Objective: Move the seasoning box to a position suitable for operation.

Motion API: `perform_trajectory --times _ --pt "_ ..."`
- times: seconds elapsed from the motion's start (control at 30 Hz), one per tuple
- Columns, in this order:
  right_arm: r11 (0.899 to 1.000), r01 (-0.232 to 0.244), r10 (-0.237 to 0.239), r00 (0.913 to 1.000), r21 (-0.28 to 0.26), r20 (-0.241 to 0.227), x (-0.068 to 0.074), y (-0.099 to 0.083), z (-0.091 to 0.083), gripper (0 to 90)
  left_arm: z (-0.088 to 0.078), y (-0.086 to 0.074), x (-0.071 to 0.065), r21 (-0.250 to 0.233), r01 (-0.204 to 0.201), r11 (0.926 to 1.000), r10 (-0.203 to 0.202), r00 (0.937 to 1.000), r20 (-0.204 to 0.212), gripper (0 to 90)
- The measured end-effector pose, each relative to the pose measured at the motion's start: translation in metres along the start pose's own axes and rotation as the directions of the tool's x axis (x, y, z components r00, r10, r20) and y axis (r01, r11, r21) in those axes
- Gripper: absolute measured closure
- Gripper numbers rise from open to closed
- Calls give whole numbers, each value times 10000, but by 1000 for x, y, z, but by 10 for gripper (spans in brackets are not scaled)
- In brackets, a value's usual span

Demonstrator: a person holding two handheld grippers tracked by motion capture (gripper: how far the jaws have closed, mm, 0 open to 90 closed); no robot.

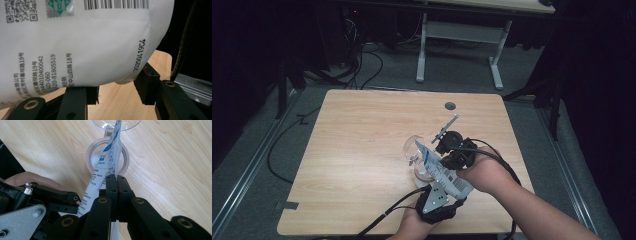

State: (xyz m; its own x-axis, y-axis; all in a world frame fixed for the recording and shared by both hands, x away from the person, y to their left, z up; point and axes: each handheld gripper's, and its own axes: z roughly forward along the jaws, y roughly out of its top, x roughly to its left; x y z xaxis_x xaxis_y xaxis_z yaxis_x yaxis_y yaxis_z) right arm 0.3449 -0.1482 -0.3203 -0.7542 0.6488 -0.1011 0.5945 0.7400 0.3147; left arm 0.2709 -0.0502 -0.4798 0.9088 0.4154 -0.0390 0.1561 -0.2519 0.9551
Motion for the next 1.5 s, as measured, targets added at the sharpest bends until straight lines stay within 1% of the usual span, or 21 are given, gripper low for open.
perform_trajectory --times 1.5 --pt "9999 157 -157 9999 -1 44 3 2 1 899 -1 1 0 -46 33 10000 -33 10000 38 589"
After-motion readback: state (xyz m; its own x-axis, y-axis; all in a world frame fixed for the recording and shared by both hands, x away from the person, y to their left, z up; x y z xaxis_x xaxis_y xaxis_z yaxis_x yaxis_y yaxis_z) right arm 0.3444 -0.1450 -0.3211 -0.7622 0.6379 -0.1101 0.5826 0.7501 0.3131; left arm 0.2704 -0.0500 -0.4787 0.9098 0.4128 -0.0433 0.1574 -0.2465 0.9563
